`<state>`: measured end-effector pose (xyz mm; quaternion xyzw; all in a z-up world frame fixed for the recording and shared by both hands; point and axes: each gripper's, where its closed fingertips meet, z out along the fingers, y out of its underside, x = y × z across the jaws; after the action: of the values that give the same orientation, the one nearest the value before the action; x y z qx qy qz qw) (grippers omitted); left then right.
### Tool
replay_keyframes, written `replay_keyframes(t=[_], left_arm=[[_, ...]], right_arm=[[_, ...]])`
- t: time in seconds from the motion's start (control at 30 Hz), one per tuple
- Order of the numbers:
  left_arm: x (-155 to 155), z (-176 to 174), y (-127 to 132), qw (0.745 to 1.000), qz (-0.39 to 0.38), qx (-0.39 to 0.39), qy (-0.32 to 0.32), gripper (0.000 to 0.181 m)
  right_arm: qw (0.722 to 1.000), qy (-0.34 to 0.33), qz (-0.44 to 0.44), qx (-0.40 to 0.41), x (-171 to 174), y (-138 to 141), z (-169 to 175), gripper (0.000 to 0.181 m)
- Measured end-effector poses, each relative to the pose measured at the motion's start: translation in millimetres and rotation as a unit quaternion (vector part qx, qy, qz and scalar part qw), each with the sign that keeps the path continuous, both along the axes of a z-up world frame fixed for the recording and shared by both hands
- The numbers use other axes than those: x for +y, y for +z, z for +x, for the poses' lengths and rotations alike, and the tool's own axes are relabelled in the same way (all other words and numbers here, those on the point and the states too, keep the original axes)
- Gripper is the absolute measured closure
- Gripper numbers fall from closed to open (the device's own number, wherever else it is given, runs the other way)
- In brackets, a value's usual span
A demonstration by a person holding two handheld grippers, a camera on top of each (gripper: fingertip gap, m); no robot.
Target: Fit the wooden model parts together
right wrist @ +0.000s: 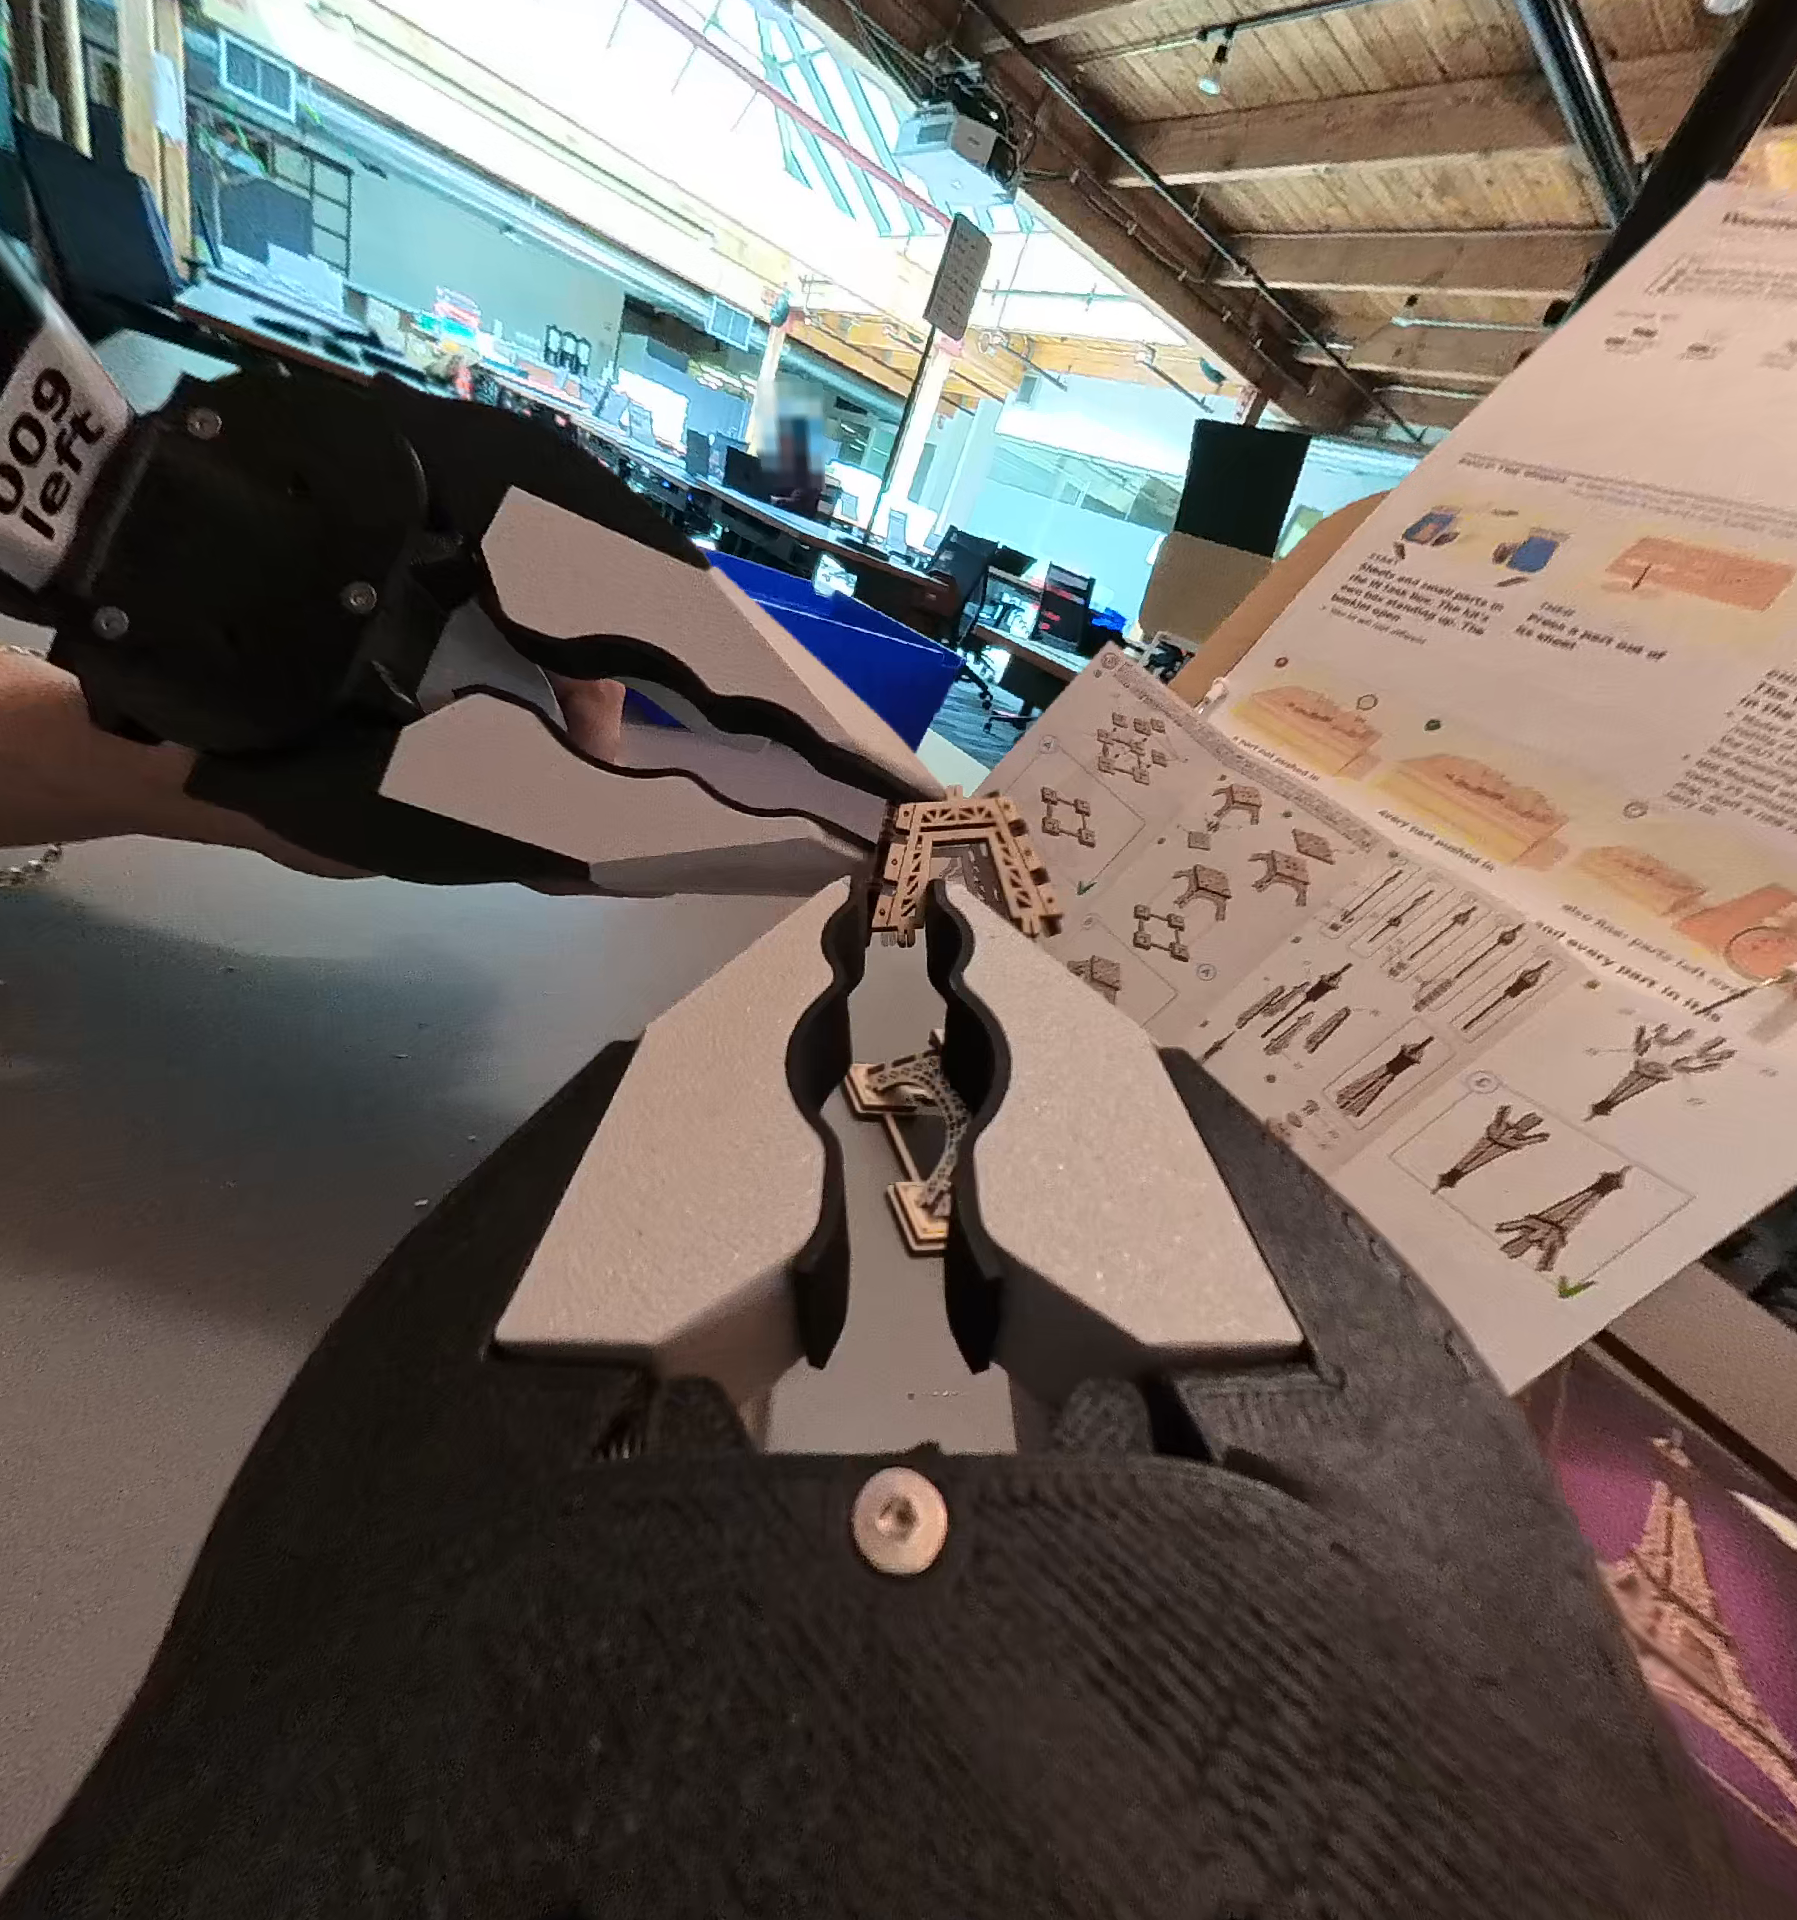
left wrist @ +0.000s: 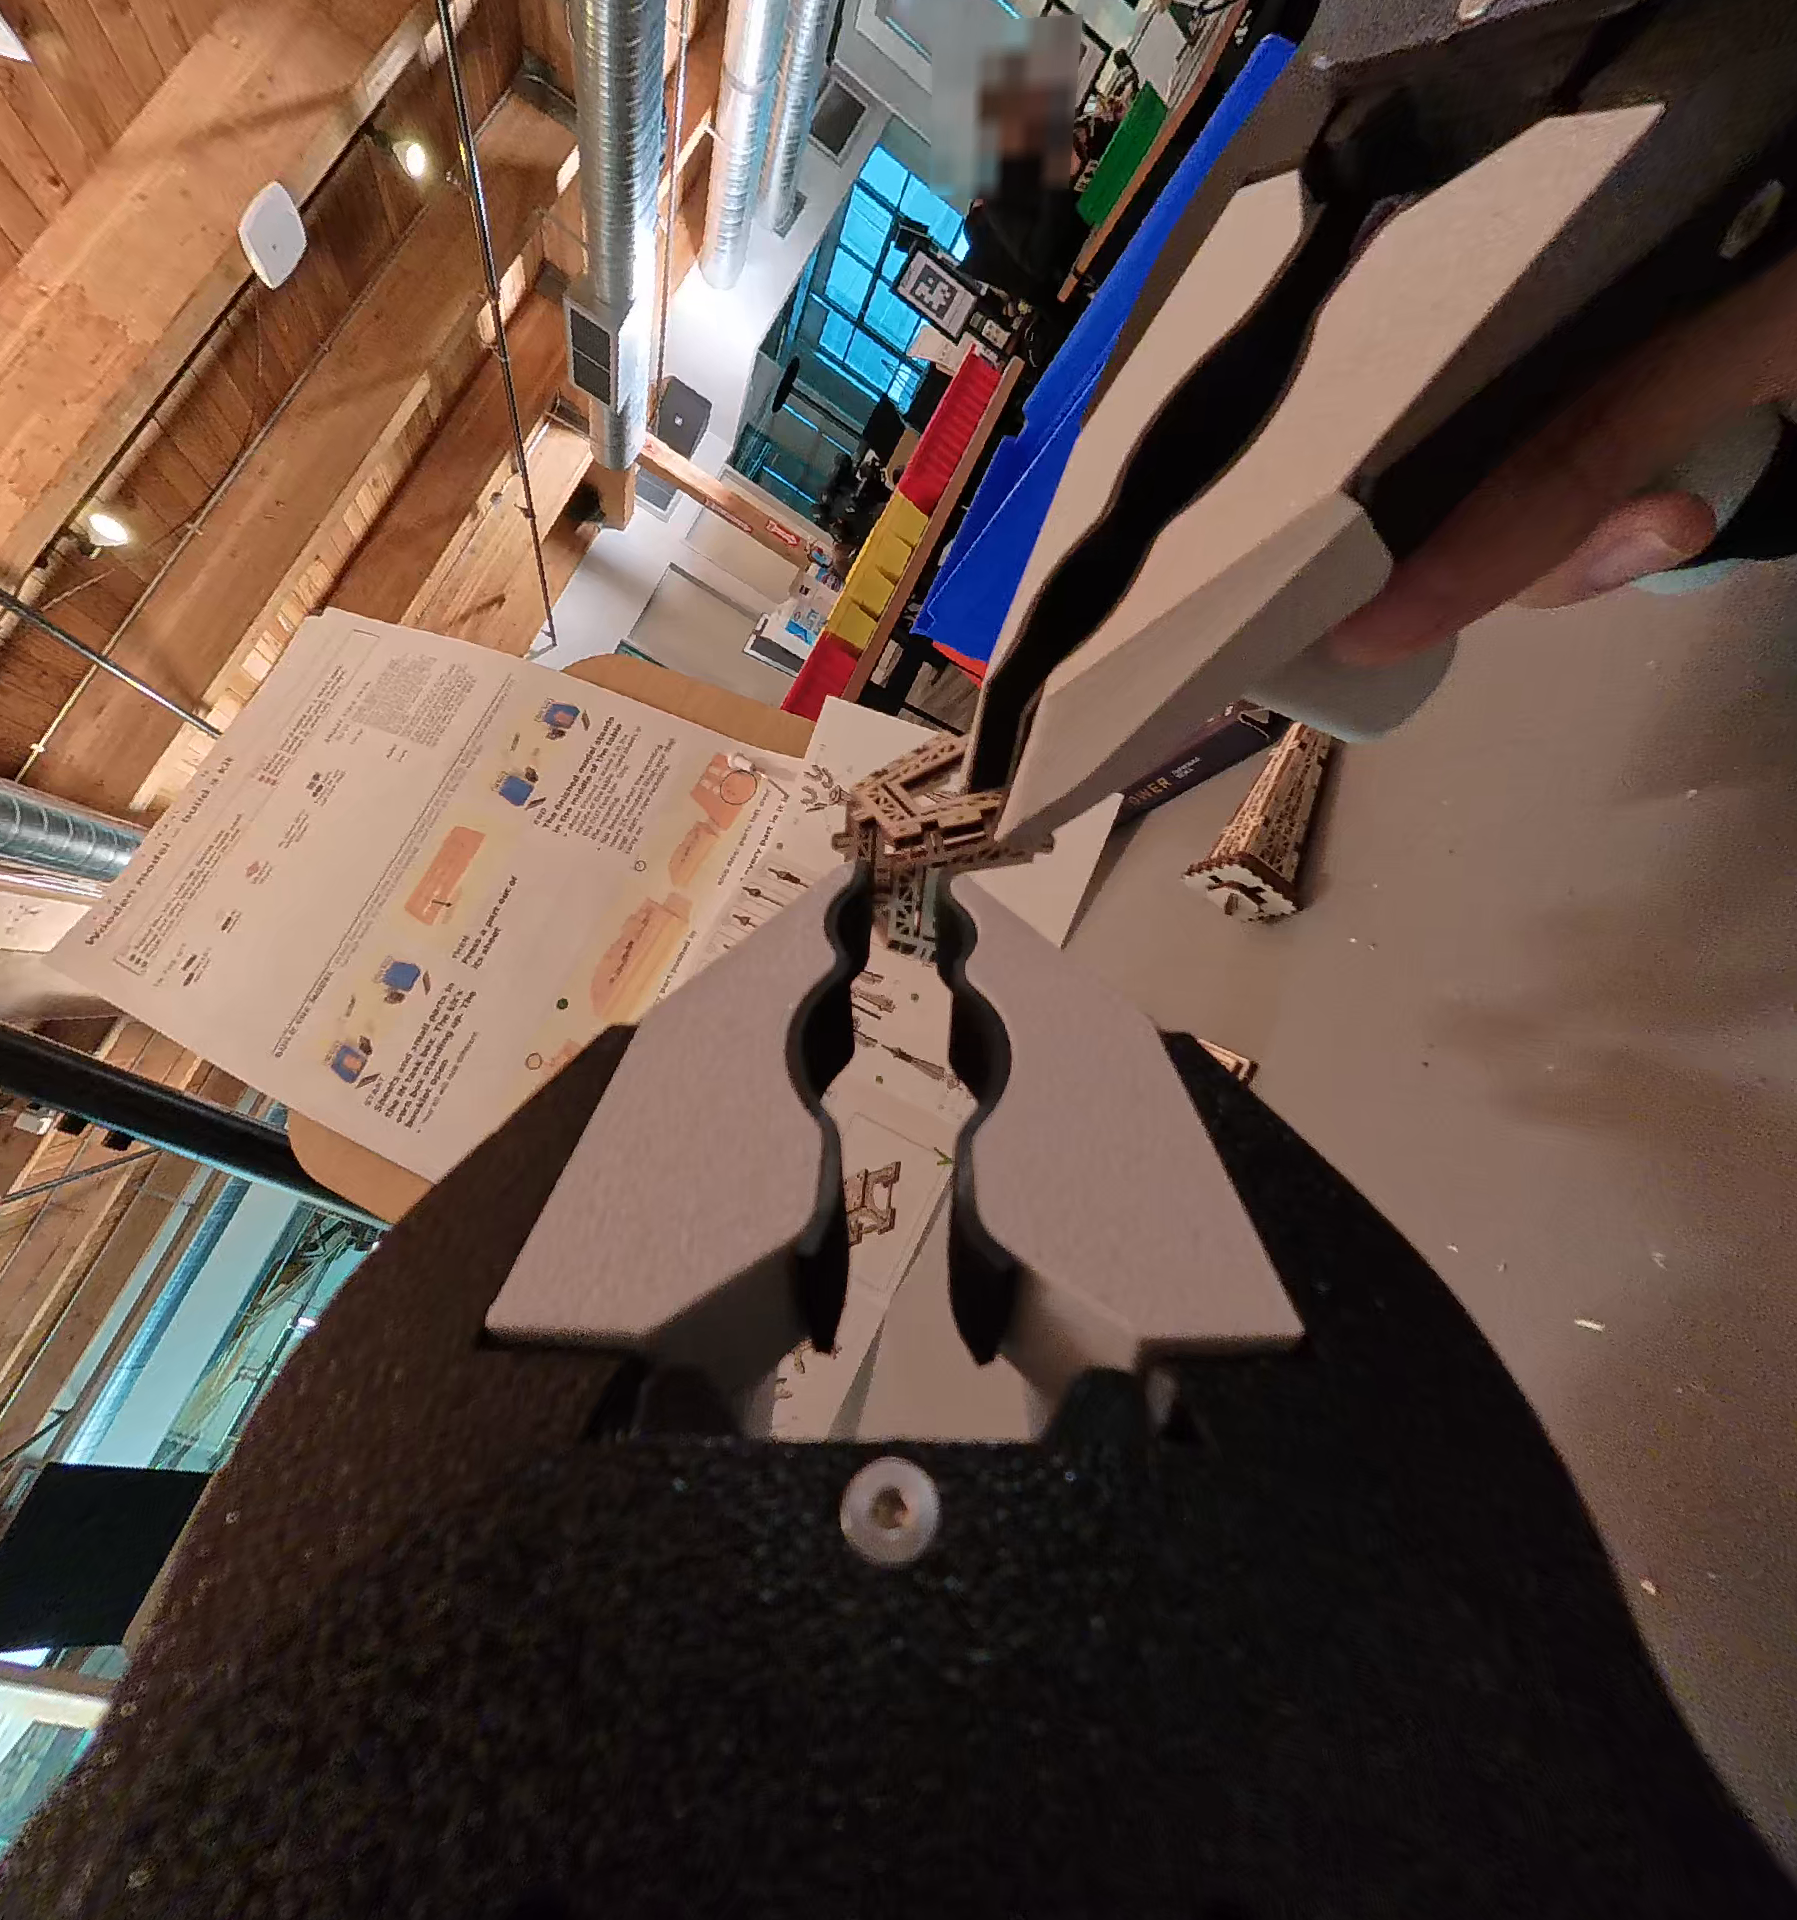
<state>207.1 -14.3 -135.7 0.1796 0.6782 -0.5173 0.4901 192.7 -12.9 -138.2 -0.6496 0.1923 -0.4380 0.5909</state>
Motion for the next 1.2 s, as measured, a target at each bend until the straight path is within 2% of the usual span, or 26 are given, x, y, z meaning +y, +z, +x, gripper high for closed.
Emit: replay_keyframes(t=[0.43,0.67,0.93,1.07,1.2], left_arm=[[0,4,-3,0.999,0.003,0.032,0.010,0.172],[-2,7,-7,0.999,0.010,0.034,0.017,0.172],[-2,7,-4,0.999,0.015,0.004,0.031,0.172],[0,10,-2,0.998,0.024,-0.028,0.047,0.172],[0,9,-3,0.998,0.027,-0.030,0.044,0.172]], right_arm=[[0.996,-0.026,-0.078,-0.028,0,-2,2,0.173],[0.999,-0.021,-0.040,-0.004,-2,-4,5,0.173],[0.999,-0.032,-0.018,0.010,-2,-2,5,0.172],[0.999,-0.042,-0.029,0.018,-1,-3,8,0.172],[0.998,-0.023,-0.038,0.037,0,-5,7,0.173]])
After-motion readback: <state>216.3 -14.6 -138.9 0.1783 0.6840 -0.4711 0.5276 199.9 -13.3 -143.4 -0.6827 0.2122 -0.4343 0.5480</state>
